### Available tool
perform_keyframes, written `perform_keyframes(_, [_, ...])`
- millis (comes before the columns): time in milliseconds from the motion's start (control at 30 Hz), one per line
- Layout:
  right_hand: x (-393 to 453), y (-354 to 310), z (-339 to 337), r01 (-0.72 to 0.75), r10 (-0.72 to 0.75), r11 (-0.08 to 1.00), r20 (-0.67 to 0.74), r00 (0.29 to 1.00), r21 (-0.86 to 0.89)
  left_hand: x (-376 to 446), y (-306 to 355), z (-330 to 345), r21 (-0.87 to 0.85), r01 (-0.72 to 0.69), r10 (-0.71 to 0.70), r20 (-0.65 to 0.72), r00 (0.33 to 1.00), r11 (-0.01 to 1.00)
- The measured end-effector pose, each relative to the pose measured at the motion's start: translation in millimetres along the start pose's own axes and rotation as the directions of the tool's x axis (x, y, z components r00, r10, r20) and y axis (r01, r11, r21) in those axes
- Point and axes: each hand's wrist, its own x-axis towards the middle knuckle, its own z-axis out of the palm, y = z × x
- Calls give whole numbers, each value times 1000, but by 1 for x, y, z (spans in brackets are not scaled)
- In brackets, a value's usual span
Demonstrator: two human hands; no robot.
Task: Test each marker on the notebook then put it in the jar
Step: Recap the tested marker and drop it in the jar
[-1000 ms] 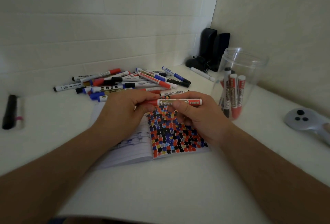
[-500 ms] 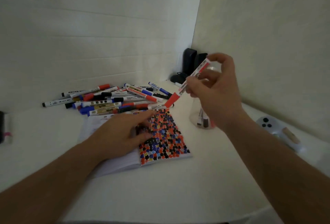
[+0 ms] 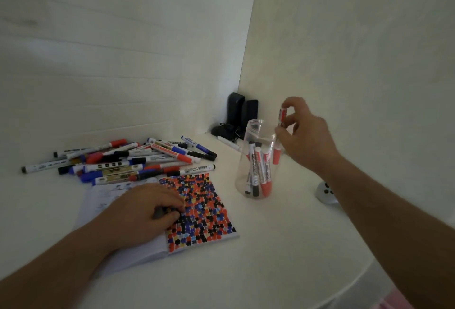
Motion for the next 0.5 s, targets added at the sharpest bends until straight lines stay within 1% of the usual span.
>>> perform_keyframes(67, [-1,2,5,-6,7,1000,93,996,-12,0,0,0,-10,0,0,-3,1000,1000])
perform_keyframes(233, [0,7,11,7,-2,999,161,987,-33,1,1,0,-25,3,-3,0,1000,1000])
perform_keyframes(367, [0,7,14,-15,19,1000,172,985,-24,1,2,-1,-43,9,-9,1,1000,999])
perform_keyframes(500, [1,8,17,-18,23,999,140,990,-36,1,4,-3,-61,25,-25,2,1000,998])
